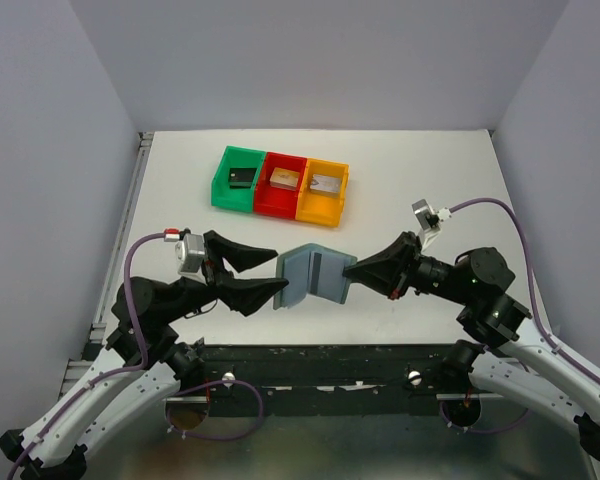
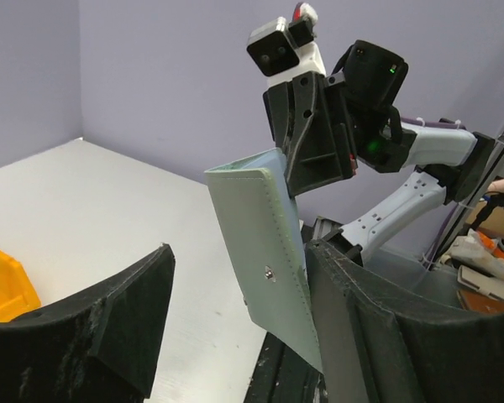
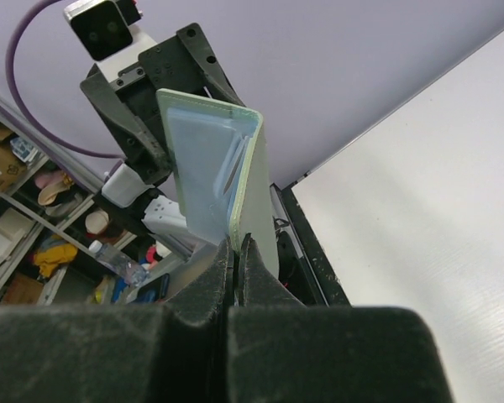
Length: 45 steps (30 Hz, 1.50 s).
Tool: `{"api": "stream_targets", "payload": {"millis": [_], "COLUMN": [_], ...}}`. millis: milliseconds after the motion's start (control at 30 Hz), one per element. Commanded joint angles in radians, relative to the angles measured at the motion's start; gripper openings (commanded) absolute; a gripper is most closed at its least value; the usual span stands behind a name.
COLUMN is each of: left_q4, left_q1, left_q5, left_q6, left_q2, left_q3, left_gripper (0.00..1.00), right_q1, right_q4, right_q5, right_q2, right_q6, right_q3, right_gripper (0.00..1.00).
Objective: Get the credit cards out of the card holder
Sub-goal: Open the card holder, then place the card holder at the center of the board.
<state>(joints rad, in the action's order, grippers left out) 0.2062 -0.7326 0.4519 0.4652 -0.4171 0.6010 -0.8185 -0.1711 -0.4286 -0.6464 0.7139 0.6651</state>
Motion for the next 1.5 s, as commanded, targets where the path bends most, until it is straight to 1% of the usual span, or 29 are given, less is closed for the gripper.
{"api": "stream_targets", "payload": {"millis": [0, 100, 200, 433, 533, 633, 700, 733, 867, 933, 1033, 1167, 1267, 1333, 1467], "left_q4": [-0.067, -0.070, -0.074, -0.117, -0.122, -0.123, -0.113, -0.105, -0.071, -0.057, -0.033, -0.001, 0.018, 0.024, 0.050], "left_q1": [0.006, 0.006, 0.006, 0.006, 0.006, 0.007, 0.007, 0.007, 0.007, 0.006, 0.007, 0.007, 0.007, 0.007, 0.007], "left_q5": [-0.018, -0.027, -0.042, -0.061, -0.067, -0.059, -0.036, -0.019, 0.016, 0.030, 0.047, 0.077, 0.103, 0.117, 0.131], "left_q6": [-0.034, -0.039, -0.043, -0.066, -0.068, -0.063, -0.057, -0.053, -0.033, -0.023, -0.007, 0.016, 0.027, 0.030, 0.041], "left_q2": [-0.011, -0.015, -0.006, 0.020, 0.040, 0.052, 0.055, 0.054, 0.055, 0.055, 0.057, 0.052, 0.038, 0.029, 0.021], "left_q3": [0.014, 0.008, 0.006, 0.025, 0.023, 0.025, 0.023, 0.023, 0.019, 0.013, 0.008, 0.005, 0.005, 0.002, -0.009], "left_gripper": [0.72, 0.68, 0.67, 0.67, 0.70, 0.71, 0.68, 0.65, 0.43, 0.35, 0.34, 0.42, 0.43, 0.40, 0.28], "right_q1": [0.005, 0.005, 0.005, 0.007, 0.007, 0.010, 0.013, 0.013, 0.016, 0.018, 0.019, 0.027, 0.027, 0.028, 0.030], "right_q4": [-0.070, -0.071, -0.071, -0.074, -0.077, -0.091, -0.099, -0.100, -0.108, -0.111, -0.111, -0.116, -0.120, -0.122, -0.123], "right_q5": [-0.042, -0.048, -0.048, -0.050, -0.053, -0.062, -0.065, -0.065, -0.067, -0.067, -0.068, -0.073, -0.076, -0.076, -0.076], "right_q2": [0.007, 0.010, 0.014, 0.016, 0.014, 0.011, 0.007, 0.007, 0.005, 0.005, 0.007, 0.002, 0.001, 0.002, 0.007], "right_q6": [0.016, 0.018, 0.016, 0.015, 0.016, 0.018, 0.022, 0.022, 0.025, 0.027, 0.025, 0.030, 0.032, 0.033, 0.033], "right_q3": [0.007, 0.010, 0.008, 0.005, 0.004, -0.001, -0.002, -0.005, -0.013, -0.016, -0.018, -0.027, -0.029, -0.029, -0.032], "right_gripper": [0.00, 0.00, 0.00, 0.00, 0.00, 0.00, 0.00, 0.00, 0.00, 0.00, 0.00, 0.00, 0.00, 0.00, 0.00]}}
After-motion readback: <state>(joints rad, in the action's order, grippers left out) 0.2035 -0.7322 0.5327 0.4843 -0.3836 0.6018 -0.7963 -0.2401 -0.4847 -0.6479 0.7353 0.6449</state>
